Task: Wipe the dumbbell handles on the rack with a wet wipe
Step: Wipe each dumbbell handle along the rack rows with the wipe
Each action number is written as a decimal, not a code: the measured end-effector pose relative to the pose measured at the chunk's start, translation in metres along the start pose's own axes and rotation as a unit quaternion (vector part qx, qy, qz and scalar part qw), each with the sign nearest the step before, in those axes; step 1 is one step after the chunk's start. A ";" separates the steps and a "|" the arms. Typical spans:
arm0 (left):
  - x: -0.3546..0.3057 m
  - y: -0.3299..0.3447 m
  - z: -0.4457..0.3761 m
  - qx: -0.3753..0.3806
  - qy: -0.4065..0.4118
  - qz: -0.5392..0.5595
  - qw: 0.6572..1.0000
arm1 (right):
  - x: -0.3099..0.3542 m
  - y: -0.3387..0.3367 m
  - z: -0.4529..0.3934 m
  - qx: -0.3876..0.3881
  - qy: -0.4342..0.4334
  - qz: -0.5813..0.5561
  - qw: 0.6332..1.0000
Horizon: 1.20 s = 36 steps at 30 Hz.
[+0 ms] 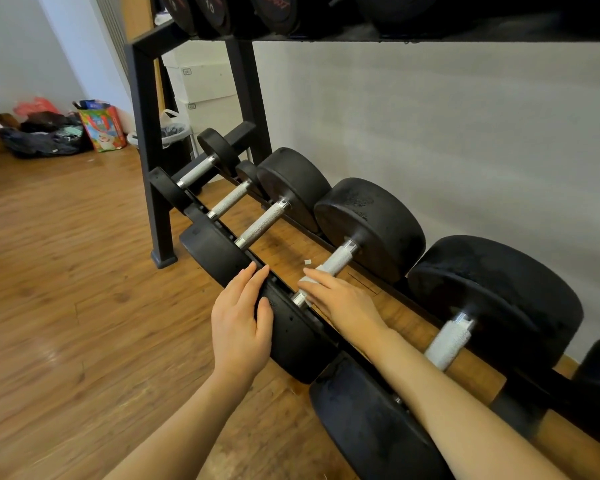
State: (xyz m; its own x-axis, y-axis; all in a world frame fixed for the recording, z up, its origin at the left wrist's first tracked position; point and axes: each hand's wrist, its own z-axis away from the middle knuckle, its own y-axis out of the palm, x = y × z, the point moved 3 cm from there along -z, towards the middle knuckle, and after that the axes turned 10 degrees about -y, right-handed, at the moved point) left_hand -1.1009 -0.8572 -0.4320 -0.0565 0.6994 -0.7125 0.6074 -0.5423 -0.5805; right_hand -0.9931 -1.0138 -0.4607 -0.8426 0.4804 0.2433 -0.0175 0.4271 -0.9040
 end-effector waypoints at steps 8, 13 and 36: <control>-0.001 0.000 0.000 0.004 -0.001 0.000 1.000 | -0.004 0.000 0.001 -0.010 0.013 0.034 0.999; -0.002 0.000 0.000 0.005 -0.008 -0.001 1.000 | 0.003 0.006 0.002 0.036 -0.036 0.016 0.999; -0.003 -0.005 0.001 0.028 -0.020 0.006 0.999 | -0.014 -0.005 0.005 -0.182 0.018 0.083 0.980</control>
State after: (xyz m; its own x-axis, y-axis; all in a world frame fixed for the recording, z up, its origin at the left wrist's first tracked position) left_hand -1.1042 -0.8567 -0.4277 -0.0820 0.6747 -0.7336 0.5635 -0.5757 -0.5925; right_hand -0.9836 -1.0260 -0.4616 -0.7984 0.5896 0.1217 0.3165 0.5830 -0.7483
